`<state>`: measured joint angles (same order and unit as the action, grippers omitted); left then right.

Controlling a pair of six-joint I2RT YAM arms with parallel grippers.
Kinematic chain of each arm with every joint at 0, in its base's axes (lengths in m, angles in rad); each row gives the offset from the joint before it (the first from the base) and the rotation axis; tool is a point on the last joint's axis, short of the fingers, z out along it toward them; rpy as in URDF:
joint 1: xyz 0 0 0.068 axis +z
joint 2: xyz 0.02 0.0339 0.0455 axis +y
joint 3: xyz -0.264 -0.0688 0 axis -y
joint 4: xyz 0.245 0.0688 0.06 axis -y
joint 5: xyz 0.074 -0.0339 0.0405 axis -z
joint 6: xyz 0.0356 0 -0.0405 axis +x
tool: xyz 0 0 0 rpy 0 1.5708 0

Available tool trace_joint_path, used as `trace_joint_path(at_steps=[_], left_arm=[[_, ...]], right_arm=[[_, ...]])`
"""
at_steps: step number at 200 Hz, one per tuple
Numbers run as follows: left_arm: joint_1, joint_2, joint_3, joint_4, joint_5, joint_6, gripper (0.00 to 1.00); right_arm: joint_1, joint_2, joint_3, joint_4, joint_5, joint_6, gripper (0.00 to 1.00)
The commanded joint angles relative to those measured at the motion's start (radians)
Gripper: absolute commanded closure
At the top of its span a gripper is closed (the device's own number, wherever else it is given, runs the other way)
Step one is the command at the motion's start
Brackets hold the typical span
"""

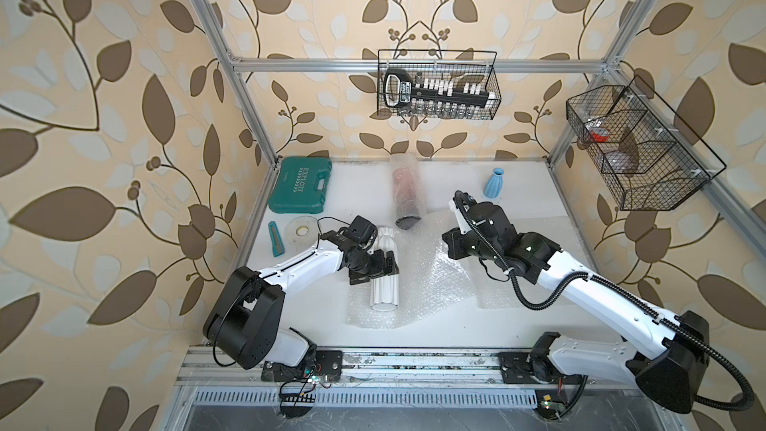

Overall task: Unwrap the vase from the bubble wrap
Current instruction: Pick up the vase from the bubble wrap.

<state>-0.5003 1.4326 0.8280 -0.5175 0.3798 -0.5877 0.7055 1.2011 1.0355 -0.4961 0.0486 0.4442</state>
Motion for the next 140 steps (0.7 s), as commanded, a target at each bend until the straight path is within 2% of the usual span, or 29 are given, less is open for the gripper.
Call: trace_joint_path(at_steps=[1, 97, 131, 140], left_arm=[[-0.014, 0.002, -0.026, 0.047, 0.016, -0.01, 0.01], [-0.036, 0.095, -0.041, 0.094, 0.068, 0.003, 0.02], [-0.037, 0.103, -0.039, 0.082, 0.048, 0.008, 0.1], [-0.037, 0.098, -0.037, 0.074, 0.037, 0.011, 0.15]], right_arm=[[-0.001, 0.011, -0.021, 0.012, 0.003, -0.002, 1.0], [-0.002, 0.037, -0.033, 0.027, 0.003, -0.001, 1.0], [-0.001, 0.041, -0.032, 0.027, 0.016, -0.001, 1.0], [-0.002, 0.041, -0.032, 0.023, 0.026, -0.002, 1.0]])
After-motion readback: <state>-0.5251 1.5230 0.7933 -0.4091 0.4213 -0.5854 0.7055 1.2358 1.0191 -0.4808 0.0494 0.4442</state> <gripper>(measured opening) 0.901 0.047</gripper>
